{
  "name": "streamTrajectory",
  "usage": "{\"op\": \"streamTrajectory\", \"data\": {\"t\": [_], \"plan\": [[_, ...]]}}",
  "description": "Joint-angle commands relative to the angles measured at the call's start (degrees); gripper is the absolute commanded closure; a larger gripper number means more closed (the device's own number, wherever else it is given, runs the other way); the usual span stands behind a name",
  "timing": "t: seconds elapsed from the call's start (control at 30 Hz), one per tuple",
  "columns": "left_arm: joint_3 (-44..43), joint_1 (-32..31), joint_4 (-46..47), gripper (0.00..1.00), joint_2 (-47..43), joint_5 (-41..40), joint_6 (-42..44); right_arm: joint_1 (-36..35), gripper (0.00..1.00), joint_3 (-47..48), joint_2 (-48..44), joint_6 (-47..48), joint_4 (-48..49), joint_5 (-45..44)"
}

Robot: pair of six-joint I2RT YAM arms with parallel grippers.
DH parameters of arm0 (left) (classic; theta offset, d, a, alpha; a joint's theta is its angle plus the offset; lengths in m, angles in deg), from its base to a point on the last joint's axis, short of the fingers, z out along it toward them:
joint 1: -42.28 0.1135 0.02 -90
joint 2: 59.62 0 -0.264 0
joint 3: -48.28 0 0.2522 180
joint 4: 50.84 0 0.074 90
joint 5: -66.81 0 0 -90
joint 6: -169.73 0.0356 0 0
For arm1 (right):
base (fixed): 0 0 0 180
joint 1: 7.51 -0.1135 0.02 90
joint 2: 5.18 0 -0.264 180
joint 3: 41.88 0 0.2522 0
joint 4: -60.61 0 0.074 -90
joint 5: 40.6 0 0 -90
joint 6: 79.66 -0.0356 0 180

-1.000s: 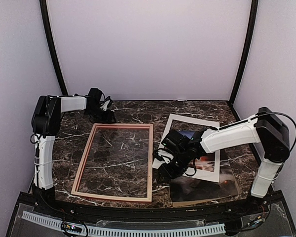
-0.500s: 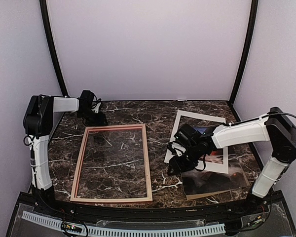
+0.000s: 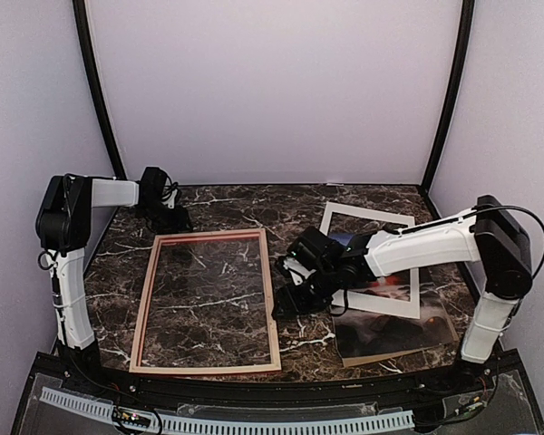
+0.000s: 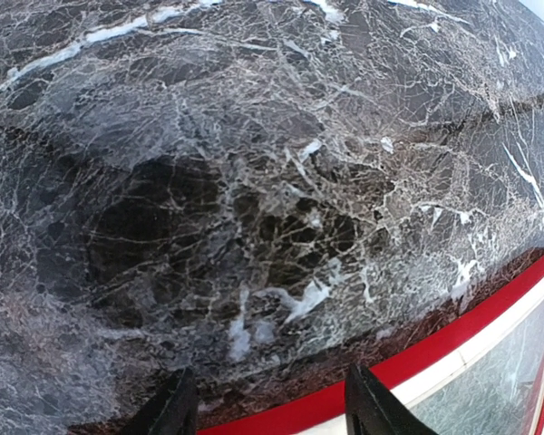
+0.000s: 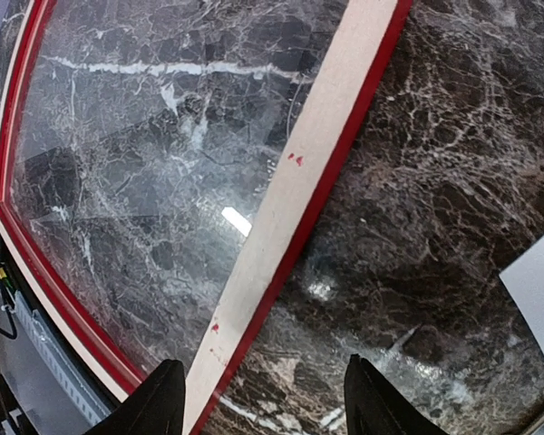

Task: Put the photo into the frame
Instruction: Move the mat board to the center of the board, then hold the frame body at the center of the board.

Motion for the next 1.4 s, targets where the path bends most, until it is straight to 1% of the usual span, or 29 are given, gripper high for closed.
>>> {"op": "streamTrajectory", "data": {"t": [0.0,0.23,0.37,0.47,0.57,0.67,0.73,0.83,0.87,0.93,1.17,1.37], "plan": [[2.26,0.25,-7.72,0.42,-1.90,1.13,-2.22,-1.59,0.41,4.56,4.58,-0.73,-1.55,-3.61],[1.14,0.30,-7.67,0.32,-3.41,1.58,-1.98,-2.95,0.46,8.34,9.04,0.04,-3.80,-4.92],[0.58,0.32,-7.73,0.29,-3.98,1.34,-1.70,-3.39,0.49,10.32,10.94,1.09,-5.60,-6.05],[0.02,0.26,-7.75,0.28,-4.40,1.75,-0.91,-3.13,0.61,11.61,11.60,2.57,-8.64,-8.75],[-0.39,0.25,-7.67,0.28,-4.65,3.99,0.04,-1.43,0.74,11.46,11.30,4.28,-10.54,-10.37],[-1.72,-0.60,-8.56,0.27,-4.66,4.20,2.74,1.32,0.83,10.86,10.35,7.15,-12.04,-11.33],[-2.78,-1.65,-9.67,0.27,-4.60,3.91,5.74,2.97,0.86,10.94,9.74,10.53,-13.08,-12.70],[-3.97,-3.64,-11.56,0.26,-4.58,3.03,9.63,4.98,0.89,11.21,9.08,15.42,-13.44,-12.67],[-4.16,-3.96,-11.77,0.26,-4.62,2.78,12.48,5.61,0.90,11.47,9.07,16.87,-13.66,-12.52],[-4.14,-4.52,-12.32,0.26,-4.47,3.05,15.37,6.96,0.90,11.72,9.24,18.99,-13.85,-12.40],[-2.78,-4.67,-15.17,0.25,-4.23,4.89,23.10,10.37,0.91,10.74,8.77,21.56,-13.45,-10.98],[-2.35,-4.56,-14.02,0.25,-3.67,3.94,24.73,10.76,0.92,10.53,8.95,21.94,-12.99,-9.35]]}}
